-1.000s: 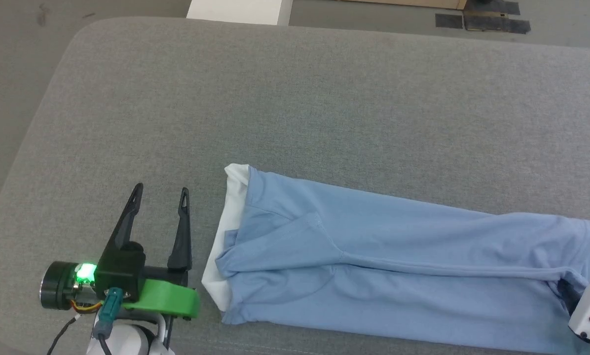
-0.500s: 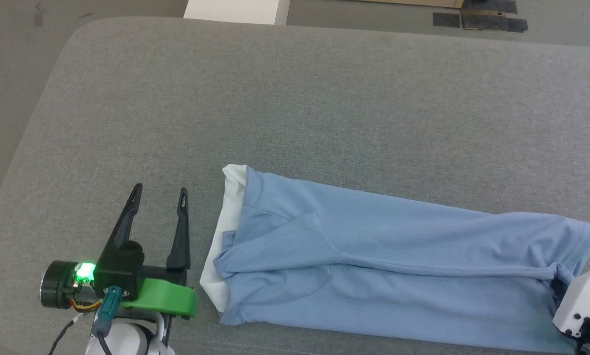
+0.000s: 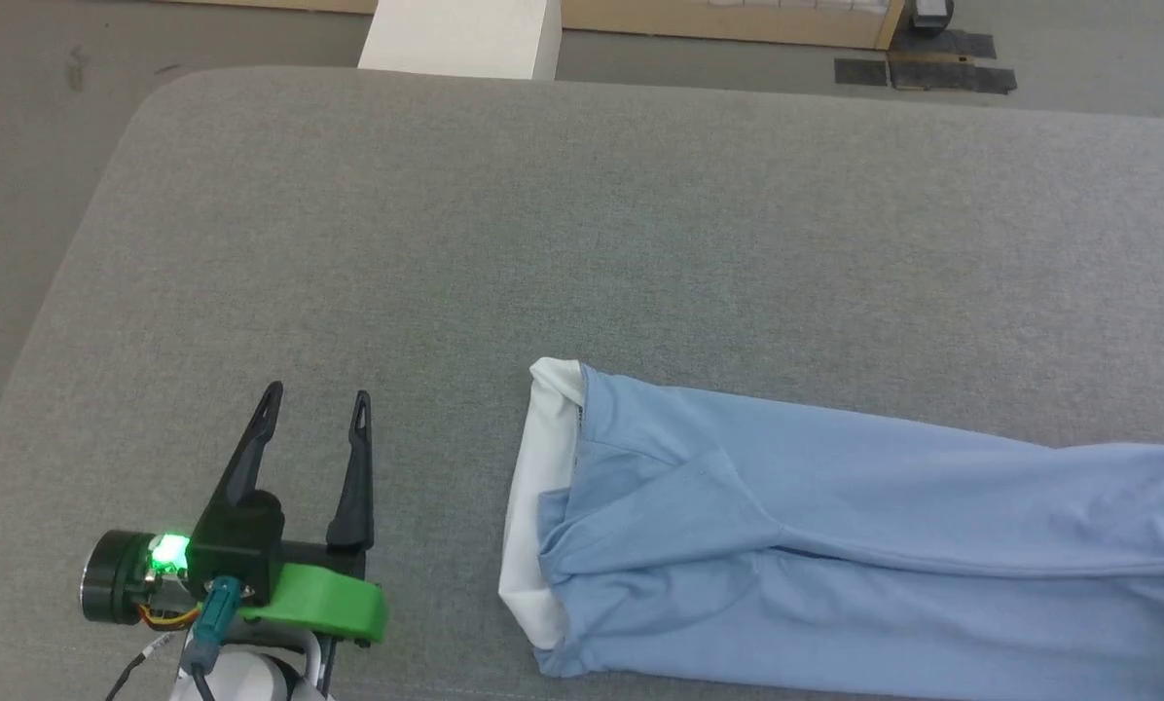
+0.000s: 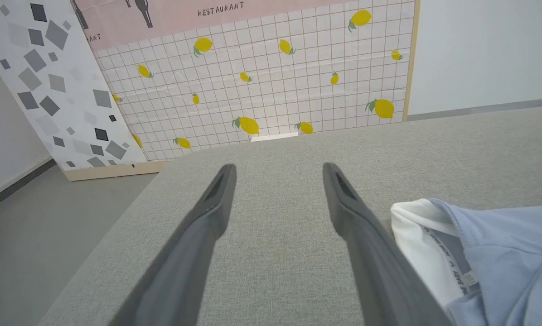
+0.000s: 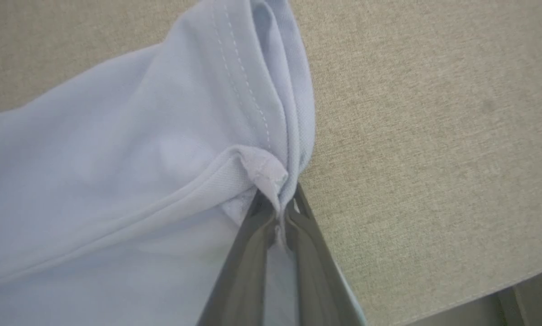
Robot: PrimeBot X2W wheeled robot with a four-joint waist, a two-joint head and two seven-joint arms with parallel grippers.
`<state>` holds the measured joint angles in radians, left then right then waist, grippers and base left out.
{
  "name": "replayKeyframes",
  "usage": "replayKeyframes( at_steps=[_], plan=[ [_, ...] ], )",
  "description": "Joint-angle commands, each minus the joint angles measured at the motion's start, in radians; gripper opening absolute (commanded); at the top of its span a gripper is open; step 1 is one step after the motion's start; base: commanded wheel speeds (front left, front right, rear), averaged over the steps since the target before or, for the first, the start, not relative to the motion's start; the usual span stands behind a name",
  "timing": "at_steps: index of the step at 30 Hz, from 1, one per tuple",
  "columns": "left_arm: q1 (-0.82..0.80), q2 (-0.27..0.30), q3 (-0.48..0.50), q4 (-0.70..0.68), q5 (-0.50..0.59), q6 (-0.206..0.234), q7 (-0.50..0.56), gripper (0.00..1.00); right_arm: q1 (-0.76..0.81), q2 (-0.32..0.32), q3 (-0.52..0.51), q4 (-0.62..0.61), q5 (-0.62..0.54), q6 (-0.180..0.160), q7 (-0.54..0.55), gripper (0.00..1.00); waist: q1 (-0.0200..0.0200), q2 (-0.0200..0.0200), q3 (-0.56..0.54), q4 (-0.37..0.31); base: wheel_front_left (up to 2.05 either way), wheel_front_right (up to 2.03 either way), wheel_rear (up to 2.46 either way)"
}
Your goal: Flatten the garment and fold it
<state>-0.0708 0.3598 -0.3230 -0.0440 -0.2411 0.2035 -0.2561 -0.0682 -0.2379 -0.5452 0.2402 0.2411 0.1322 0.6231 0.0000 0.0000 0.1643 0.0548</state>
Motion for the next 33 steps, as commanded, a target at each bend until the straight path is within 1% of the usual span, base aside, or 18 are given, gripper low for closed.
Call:
replayKeyframes(
  at_steps=[1,4,7,13,15,19,24,29,33],
  plan=[
    [0.021,-0.007,0.007,0.004,0.003,-0.005,-0.006,1.00,-0.006,-0.009,0.009,0.001,0.004,-0.002,-0.005,0.00,0.0000,0.0000,-0.013,-0.004,0.00,0.00,0.00],
    [0.031,-0.011,0.013,0.012,0.004,-0.010,-0.006,1.00,0.007,-0.017,0.045,-0.023,0.038,-0.002,0.018,0.00,0.0000,0.0000,-0.032,-0.010,0.00,0.00,0.00],
    [0.040,-0.017,0.017,0.018,0.003,-0.015,-0.006,1.00,0.033,-0.024,0.098,-0.084,0.079,-0.002,0.067,0.00,0.0000,0.0000,-0.055,-0.013,0.00,0.00,0.00],
    [0.054,-0.030,0.019,0.028,0.005,-0.025,-0.006,1.00,0.100,-0.023,0.201,-0.253,0.166,-0.002,0.196,0.00,0.0000,0.0000,-0.089,-0.009,0.00,0.00,0.00],
    [0.054,-0.035,0.018,0.031,0.007,-0.027,-0.006,1.00,0.118,-0.014,0.235,-0.306,0.195,-0.002,0.239,0.00,0.0000,0.0000,-0.095,-0.002,0.00,0.00,0.00],
    [0.053,-0.045,0.019,0.035,0.010,-0.032,-0.006,1.00,0.123,0.027,0.291,-0.403,0.244,-0.002,0.309,0.00,0.0000,0.0000,-0.099,0.018,0.00,0.00,0.00],
    [0.045,-0.056,0.019,0.039,0.016,-0.040,-0.006,1.00,0.091,0.099,0.370,-0.495,0.274,-0.002,0.384,0.00,0.0000,0.0000,-0.090,0.053,0.00,0.00,0.00],
    [0.028,-0.071,0.018,0.047,0.022,-0.045,-0.006,1.00,0.041,0.156,0.447,-0.549,0.294,-0.002,0.445,0.00,0.0000,0.0000,-0.074,0.097,0.00,0.00,0.00],
    [0.013,-0.083,0.019,0.050,0.027,-0.050,-0.006,1.00,0.000,0.174,0.514,-0.556,0.291,-0.002,0.469,0.00,0.0000,0.0000,-0.057,0.129,0.00,0.00,0.00]
  ],
)
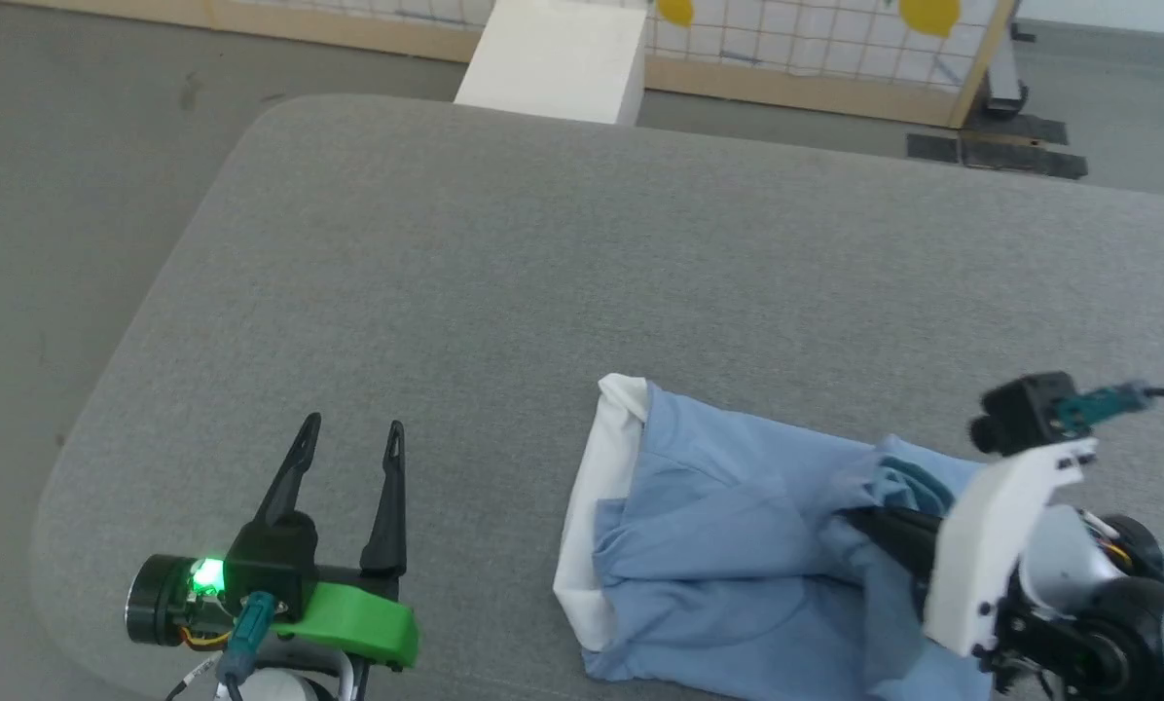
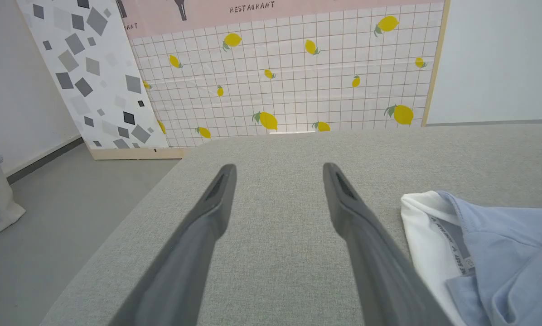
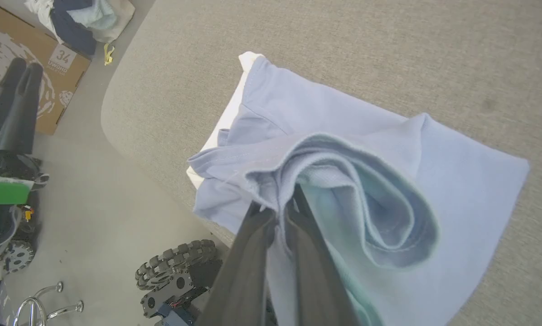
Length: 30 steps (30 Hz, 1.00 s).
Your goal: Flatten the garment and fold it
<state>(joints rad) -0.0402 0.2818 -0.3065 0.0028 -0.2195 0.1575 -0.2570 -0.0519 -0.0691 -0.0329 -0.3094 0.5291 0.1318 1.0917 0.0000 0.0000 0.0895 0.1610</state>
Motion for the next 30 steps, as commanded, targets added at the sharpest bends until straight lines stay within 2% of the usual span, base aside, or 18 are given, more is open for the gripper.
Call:
replayKeyframes(
  at_steps=[1,8,18,19,20,26,30],
  plan=[
    [-0.022,-0.008,0.002,0.005,0.007,-0.006,-0.005,1.00,-0.028,0.008,0.024,-0.003,0.003,-0.001,0.004,0.00,0.0000,0.0000,0.022,0.032,0.00,0.00,0.00],
    [-0.043,-0.028,0.007,0.018,0.016,-0.019,-0.005,1.00,-0.109,0.018,0.160,0.063,-0.009,-0.001,-0.013,0.00,0.0000,0.0000,0.049,0.082,0.00,0.00,0.00],
    [-0.064,-0.065,0.017,0.028,0.029,-0.034,-0.005,1.00,-0.204,0.019,0.266,0.257,-0.029,-0.001,-0.119,0.00,0.0000,0.0000,0.091,0.132,0.00,0.00,0.00],
    [-0.064,-0.068,0.018,0.028,0.031,-0.036,-0.005,1.00,-0.213,0.019,0.278,0.267,-0.026,-0.001,-0.134,0.41,0.0000,0.0000,0.095,0.134,0.00,0.00,0.00],
    [-0.065,-0.071,0.019,0.028,0.033,-0.038,-0.005,1.00,-0.224,0.019,0.289,0.280,-0.022,-0.001,-0.152,1.00,0.0000,0.0000,0.098,0.137,0.00,0.00,0.00],
    [-0.067,-0.088,0.031,0.030,0.041,-0.048,-0.005,1.00,-0.284,0.019,0.370,0.322,-0.014,-0.001,-0.218,1.00,0.0000,0.0000,0.112,0.139,0.00,0.00,0.00],
    [-0.069,-0.096,0.040,0.038,0.048,-0.054,-0.005,1.00,-0.319,0.017,0.384,0.338,-0.036,-0.001,-0.257,1.00,0.0000,0.0000,0.105,0.130,0.00,0.00,0.00]
  ],
)
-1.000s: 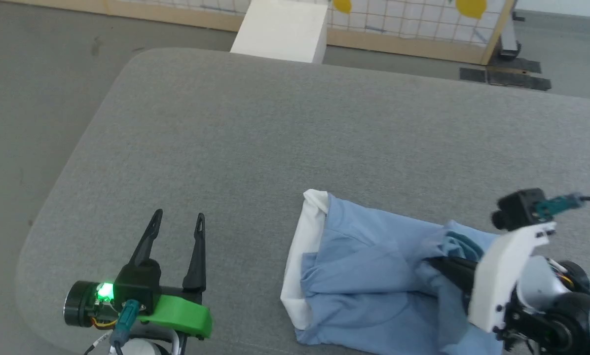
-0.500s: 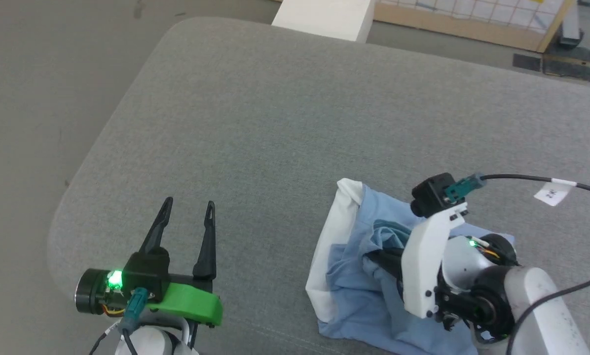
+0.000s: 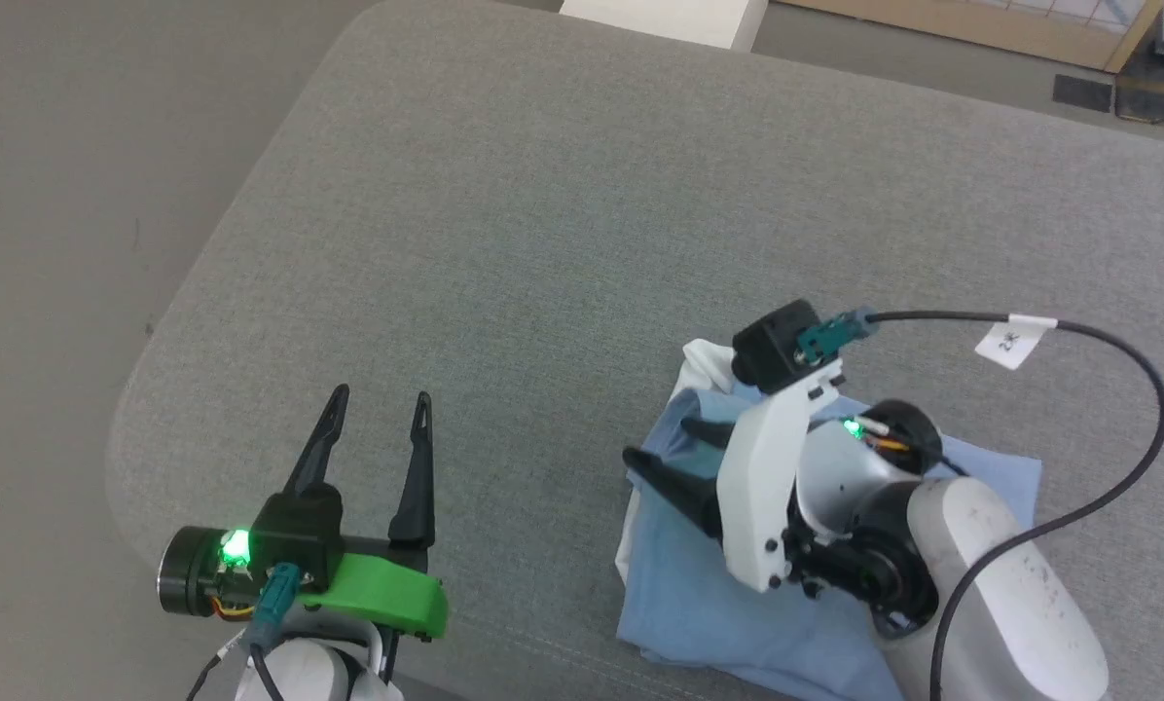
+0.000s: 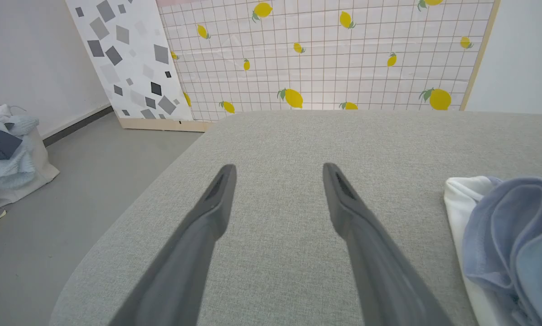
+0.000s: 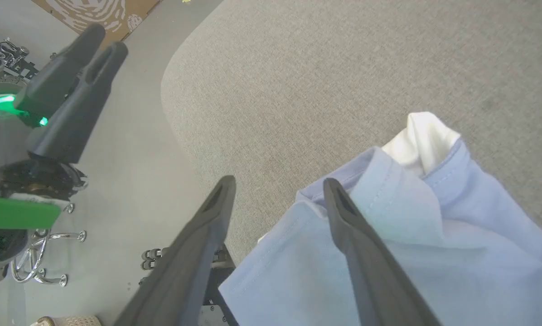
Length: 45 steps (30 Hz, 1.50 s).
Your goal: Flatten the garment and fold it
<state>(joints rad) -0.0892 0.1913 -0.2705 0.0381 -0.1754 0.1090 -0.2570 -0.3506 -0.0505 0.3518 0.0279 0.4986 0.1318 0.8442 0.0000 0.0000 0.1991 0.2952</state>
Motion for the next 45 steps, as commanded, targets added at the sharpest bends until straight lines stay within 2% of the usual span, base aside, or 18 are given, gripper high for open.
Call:
replayKeyframes(
  at_steps=[1,5,12,15,19,23,27,31,37,45],
  plan=[
    [-0.020,-0.006,0.006,0.003,0.005,-0.006,-0.005,1.00,-0.030,-0.009,0.000,0.001,-0.013,-0.001,-0.023,1.00,0.0000,0.0000,-0.008,-0.009,0.00,0.00,0.00],
    [-0.016,-0.007,0.019,0.005,0.010,-0.012,-0.005,1.00,-0.077,-0.083,0.005,-0.004,-0.039,-0.001,-0.109,1.00,0.0000,0.0000,-0.029,-0.034,0.00,0.00,0.00],
    [-0.009,-0.008,0.043,-0.001,0.004,-0.020,-0.005,1.00,-0.150,-0.321,-0.003,-0.005,-0.111,-0.001,-0.412,1.00,0.0000,0.0000,-0.064,-0.086,0.00,0.00,0.00],
    [-0.005,-0.010,0.053,-0.006,-0.003,-0.022,-0.005,1.00,-0.133,-0.400,-0.051,0.007,-0.142,-0.001,-0.548,1.00,0.0000,0.0000,-0.078,-0.109,0.00,0.00,0.00],
    [0.006,-0.008,0.063,-0.011,-0.010,-0.024,-0.005,1.00,-0.055,-0.444,-0.157,0.011,-0.173,-0.001,-0.680,1.00,0.0000,0.0000,-0.091,-0.139,0.00,0.00,0.00],
    [0.021,0.000,0.068,-0.011,-0.023,-0.033,-0.005,1.00,0.060,-0.415,-0.303,-0.020,-0.209,-0.001,-0.769,1.00,0.0000,0.0000,-0.097,-0.169,0.00,0.00,0.00],
    [0.034,0.008,0.064,-0.011,-0.036,-0.043,0.005,1.00,0.185,-0.329,-0.420,-0.082,-0.232,-0.001,-0.815,1.00,0.0000,0.0000,-0.097,-0.199,0.00,0.00,0.00],
    [0.047,0.021,0.054,-0.012,-0.037,-0.052,0.024,1.00,0.296,-0.232,-0.490,-0.144,-0.251,-0.001,-0.841,1.00,0.0000,0.0000,-0.094,-0.225,0.00,0.00,0.00],
    [0.060,0.048,0.031,-0.009,-0.007,-0.054,0.036,1.00,0.407,-0.145,-0.509,-0.179,-0.293,-0.001,-0.858,1.00,0.0000,0.0000,-0.090,-0.249,0.00,0.00,0.00],
    [0.067,0.055,0.026,-0.013,-0.006,-0.046,0.034,1.00,0.460,-0.111,-0.490,-0.185,-0.338,-0.001,-0.834,1.00,0.0000,0.0000,-0.078,-0.264,0.00,0.00,0.00]
  ],
)
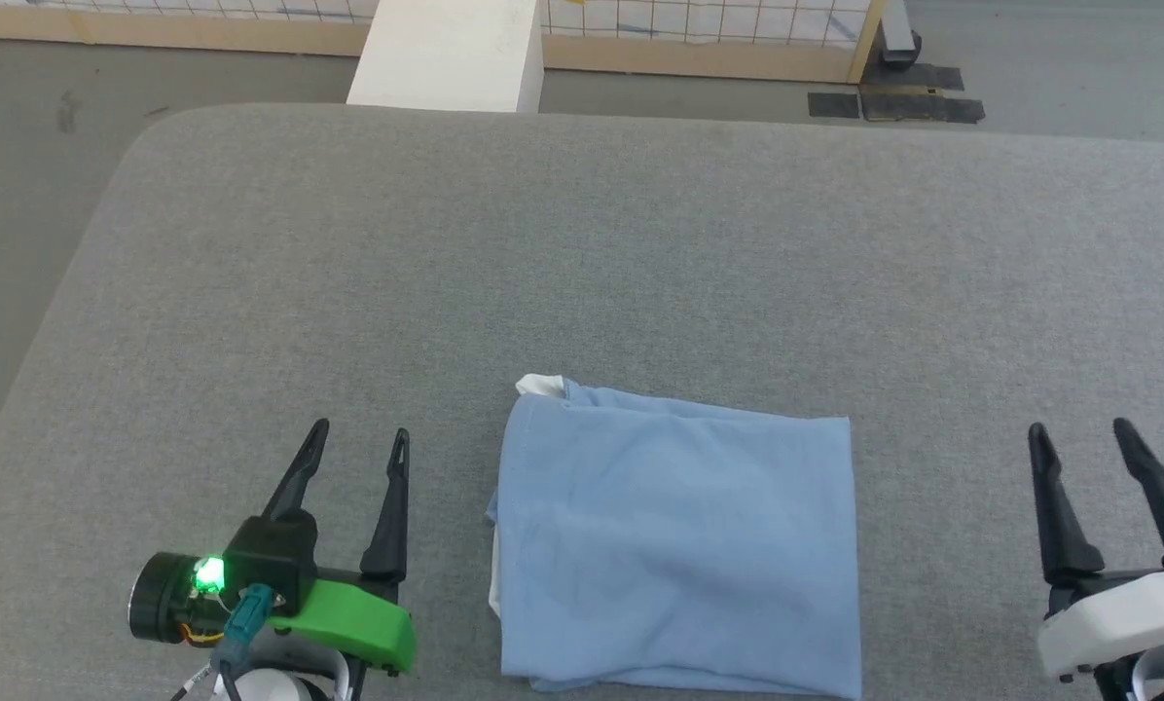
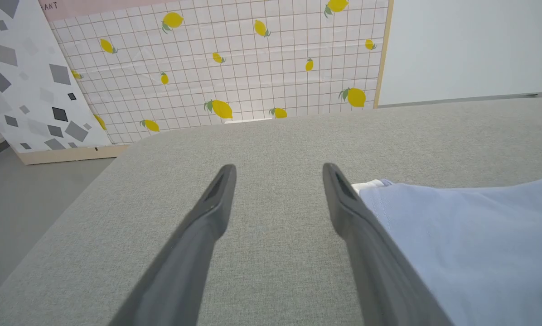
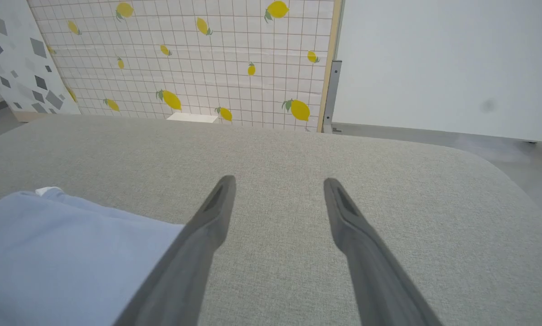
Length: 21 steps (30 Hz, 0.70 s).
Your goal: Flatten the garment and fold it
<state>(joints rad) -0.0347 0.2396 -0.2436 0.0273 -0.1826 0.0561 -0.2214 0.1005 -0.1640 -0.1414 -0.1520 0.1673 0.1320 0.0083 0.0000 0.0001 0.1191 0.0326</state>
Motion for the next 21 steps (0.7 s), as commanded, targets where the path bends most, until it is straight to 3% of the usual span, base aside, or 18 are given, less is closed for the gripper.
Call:
replayKeyframes(
  at_steps=[1,6,14,18,21],
  plan=[
    [0.011,0.007,-0.001,-0.004,0.001,0.008,-0.001,1.00,0.011,0.000,0.007,-0.007,-0.010,-0.001,0.007,1.00,0.0000,-0.0001,0.006,-0.001,0.00,0.00,0.00],
    [-0.004,0.006,-0.009,-0.013,0.000,0.007,0.000,1.00,0.013,-0.030,0.056,-0.010,0.066,-0.001,0.098,1.00,0.0000,-0.0001,0.030,0.006,0.00,0.00,0.00],
    [-0.015,0.009,-0.021,-0.021,-0.003,0.003,0.002,1.00,-0.024,-0.116,0.136,-0.016,0.459,-0.001,0.535,1.00,0.0000,-0.0001,0.092,0.029,0.00,0.00,0.00],
    [-0.027,0.008,-0.030,-0.023,-0.003,-0.001,0.001,1.00,-0.074,-0.112,0.123,0.013,0.569,-0.001,0.733,1.00,0.0000,-0.0001,0.121,0.044,0.00,0.00,0.00],
    [-0.039,0.004,-0.040,-0.020,-0.003,-0.004,0.000,1.00,-0.122,-0.075,0.099,0.057,0.605,-0.001,0.840,1.00,0.0000,-0.0001,0.140,0.062,0.00,0.00,0.00]
  ],
)
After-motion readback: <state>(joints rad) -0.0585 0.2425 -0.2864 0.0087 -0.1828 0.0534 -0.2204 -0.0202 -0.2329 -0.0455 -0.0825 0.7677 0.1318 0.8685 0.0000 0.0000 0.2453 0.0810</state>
